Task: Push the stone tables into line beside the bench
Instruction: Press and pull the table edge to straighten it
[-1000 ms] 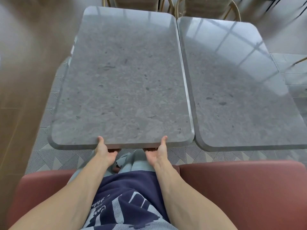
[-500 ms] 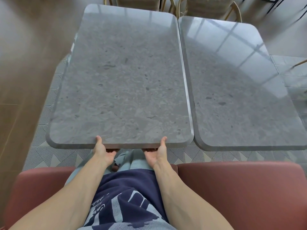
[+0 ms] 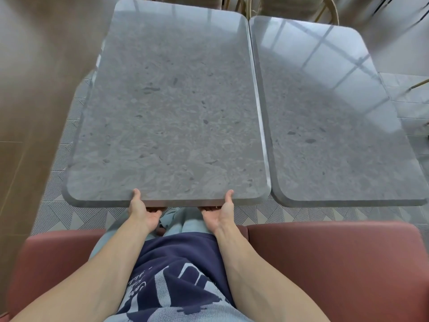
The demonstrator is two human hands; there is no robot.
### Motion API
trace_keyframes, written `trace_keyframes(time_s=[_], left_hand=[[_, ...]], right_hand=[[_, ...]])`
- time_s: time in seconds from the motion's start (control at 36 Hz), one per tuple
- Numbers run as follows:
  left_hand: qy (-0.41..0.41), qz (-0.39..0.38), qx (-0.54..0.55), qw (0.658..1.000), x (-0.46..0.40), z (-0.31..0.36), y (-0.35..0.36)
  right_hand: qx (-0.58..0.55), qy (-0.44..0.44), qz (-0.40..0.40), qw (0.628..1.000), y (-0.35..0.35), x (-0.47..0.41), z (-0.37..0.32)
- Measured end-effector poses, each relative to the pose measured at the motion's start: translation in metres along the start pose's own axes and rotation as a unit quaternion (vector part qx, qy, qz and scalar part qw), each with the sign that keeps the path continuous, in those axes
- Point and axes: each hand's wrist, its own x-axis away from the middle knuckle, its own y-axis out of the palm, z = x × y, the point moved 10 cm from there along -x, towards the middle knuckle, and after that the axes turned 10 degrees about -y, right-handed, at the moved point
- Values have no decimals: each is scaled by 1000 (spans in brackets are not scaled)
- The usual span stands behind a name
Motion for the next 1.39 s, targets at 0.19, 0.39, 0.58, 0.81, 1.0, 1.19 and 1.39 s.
trace_keyframes(time_s=[0.19, 0.39, 0.58, 0.81, 1.0, 1.19, 1.39], left_hand=[[-8, -3, 0, 1000, 2, -2, 1], [-15, 5, 7, 1000, 8, -3, 2], [-47, 32, 24, 998, 17, -1, 5], [-131, 71, 14, 989, 25, -2, 3], [-178, 260, -121, 941, 55, 38, 10], [-207, 311, -163, 913, 78, 47, 26], [-30, 83, -266, 960, 48, 137, 145]], right_hand=[[-1, 1, -1, 1000, 0, 3, 0], [-2, 3, 3, 1000, -1, 2, 0], [1, 9, 19, 1000, -2, 0, 1], [22, 14, 66, 997, -2, -3, 0], [199, 61, 161, 965, -10, 3, -9], [567, 92, 150, 804, 3, 2, -57], [557, -38, -18, 829, 171, -28, -24]])
